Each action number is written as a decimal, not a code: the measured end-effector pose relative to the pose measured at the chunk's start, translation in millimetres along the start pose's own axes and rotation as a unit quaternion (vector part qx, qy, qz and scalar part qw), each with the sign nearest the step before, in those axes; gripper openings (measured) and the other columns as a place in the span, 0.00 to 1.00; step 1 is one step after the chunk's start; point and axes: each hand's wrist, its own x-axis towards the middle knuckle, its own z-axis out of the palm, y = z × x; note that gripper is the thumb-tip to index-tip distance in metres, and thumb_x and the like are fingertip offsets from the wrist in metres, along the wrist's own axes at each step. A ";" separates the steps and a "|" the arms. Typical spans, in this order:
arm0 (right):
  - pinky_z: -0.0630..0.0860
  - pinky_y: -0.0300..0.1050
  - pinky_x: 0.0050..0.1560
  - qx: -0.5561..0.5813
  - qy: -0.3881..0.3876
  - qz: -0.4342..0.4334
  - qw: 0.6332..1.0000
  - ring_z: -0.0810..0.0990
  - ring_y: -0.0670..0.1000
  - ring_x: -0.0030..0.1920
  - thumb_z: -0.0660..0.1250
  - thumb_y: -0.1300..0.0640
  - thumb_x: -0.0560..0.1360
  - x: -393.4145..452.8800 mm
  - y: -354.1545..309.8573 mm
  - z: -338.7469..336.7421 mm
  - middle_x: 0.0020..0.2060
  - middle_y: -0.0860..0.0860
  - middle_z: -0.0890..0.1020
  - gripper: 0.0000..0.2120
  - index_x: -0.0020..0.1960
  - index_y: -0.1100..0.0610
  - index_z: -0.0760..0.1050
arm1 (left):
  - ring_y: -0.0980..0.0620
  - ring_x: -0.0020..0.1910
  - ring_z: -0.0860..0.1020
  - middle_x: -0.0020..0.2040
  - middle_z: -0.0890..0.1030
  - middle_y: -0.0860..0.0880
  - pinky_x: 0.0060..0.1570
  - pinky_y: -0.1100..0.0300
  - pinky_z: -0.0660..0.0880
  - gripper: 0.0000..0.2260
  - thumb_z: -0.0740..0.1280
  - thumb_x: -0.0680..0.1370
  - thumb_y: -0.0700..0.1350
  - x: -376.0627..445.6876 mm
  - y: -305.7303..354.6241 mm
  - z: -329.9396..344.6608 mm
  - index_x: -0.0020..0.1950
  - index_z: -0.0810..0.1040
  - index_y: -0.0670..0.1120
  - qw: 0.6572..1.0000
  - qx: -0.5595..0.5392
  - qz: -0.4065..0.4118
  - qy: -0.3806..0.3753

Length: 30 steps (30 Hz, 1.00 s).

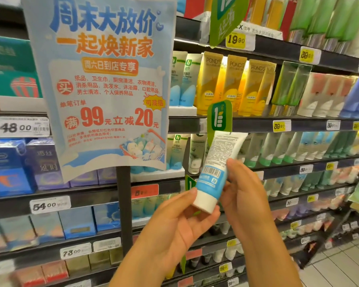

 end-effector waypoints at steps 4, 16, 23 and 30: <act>0.80 0.40 0.41 -0.035 -0.031 0.031 0.998 0.83 0.46 0.44 0.65 0.51 0.70 -3.6 -3.4 -7.8 0.42 0.48 0.85 0.16 0.56 0.55 0.77 | 0.42 0.44 0.84 0.48 0.83 0.36 0.37 0.52 0.81 0.20 0.70 0.66 0.39 -1.9 -8.0 -2.6 0.57 0.76 0.34 0.997 0.058 0.029 0.030; 0.81 0.42 0.41 0.034 -0.047 0.037 0.998 0.84 0.49 0.44 0.66 0.55 0.69 -6.3 -4.7 -16.1 0.45 0.53 0.85 0.16 0.55 0.60 0.77 | 0.38 0.44 0.82 0.49 0.81 0.31 0.37 0.51 0.82 0.20 0.68 0.68 0.41 -12.7 -16.6 10.4 0.57 0.75 0.34 0.998 -0.049 0.000 0.045; 0.82 0.43 0.42 0.056 -0.039 0.055 0.996 0.84 0.50 0.43 0.67 0.56 0.68 -9.7 -5.1 -14.4 0.44 0.55 0.85 0.21 0.59 0.65 0.72 | 0.38 0.44 0.82 0.48 0.82 0.32 0.35 0.50 0.82 0.18 0.67 0.68 0.39 -14.9 -17.4 7.6 0.56 0.76 0.33 0.998 -0.044 0.011 0.041; 0.81 0.42 0.43 -0.025 -0.044 0.039 0.998 0.83 0.50 0.45 0.67 0.54 0.68 -13.8 -8.1 -14.6 0.44 0.53 0.85 0.13 0.51 0.58 0.78 | 0.40 0.45 0.82 0.49 0.82 0.34 0.35 0.52 0.81 0.20 0.69 0.66 0.37 -15.8 -16.5 2.0 0.57 0.75 0.33 0.997 0.043 0.046 0.036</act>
